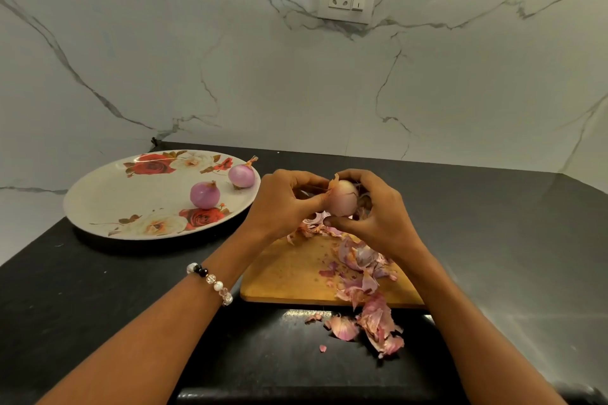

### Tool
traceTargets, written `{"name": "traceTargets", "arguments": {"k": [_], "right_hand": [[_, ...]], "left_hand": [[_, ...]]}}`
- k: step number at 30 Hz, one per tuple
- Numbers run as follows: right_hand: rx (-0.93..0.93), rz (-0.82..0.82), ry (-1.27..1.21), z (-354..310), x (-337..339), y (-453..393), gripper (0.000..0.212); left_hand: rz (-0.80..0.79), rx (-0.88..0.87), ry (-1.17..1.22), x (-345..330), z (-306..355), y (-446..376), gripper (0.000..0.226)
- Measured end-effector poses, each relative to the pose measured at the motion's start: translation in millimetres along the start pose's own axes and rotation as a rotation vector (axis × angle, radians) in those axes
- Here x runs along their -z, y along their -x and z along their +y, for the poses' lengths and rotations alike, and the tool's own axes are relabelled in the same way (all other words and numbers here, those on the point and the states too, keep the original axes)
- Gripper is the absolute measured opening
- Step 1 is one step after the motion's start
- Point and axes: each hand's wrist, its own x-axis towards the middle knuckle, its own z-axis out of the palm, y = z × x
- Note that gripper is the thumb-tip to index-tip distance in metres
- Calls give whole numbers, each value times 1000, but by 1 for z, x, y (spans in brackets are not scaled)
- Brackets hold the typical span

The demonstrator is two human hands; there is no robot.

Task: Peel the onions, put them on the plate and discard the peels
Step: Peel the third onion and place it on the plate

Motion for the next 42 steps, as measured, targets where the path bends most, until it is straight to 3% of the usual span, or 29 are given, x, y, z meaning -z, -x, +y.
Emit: {"name": "traceTargets", "arguments": {"k": [5, 17, 24, 31, 38, 42], "right_hand": [[64, -22, 115, 4, -1, 0, 62], [38, -18, 170, 9, -2, 1, 66], [33, -25, 195, 9, -2, 1, 68], [11, -19, 155, 9, -2, 0, 70], [-88, 7, -8, 4, 1, -1, 68], [-103, 1, -27, 4, 1, -1, 66]], "left_hand": [[34, -73, -91, -2, -1, 1, 33], [-66, 107, 46, -8, -2, 3, 61], [-18, 168, 110, -5, -8, 2, 28], [51, 201, 159, -3, -6, 0, 12], [191, 308, 139, 2, -9, -5, 15], [168, 198, -44, 5, -11, -5, 17]]}}
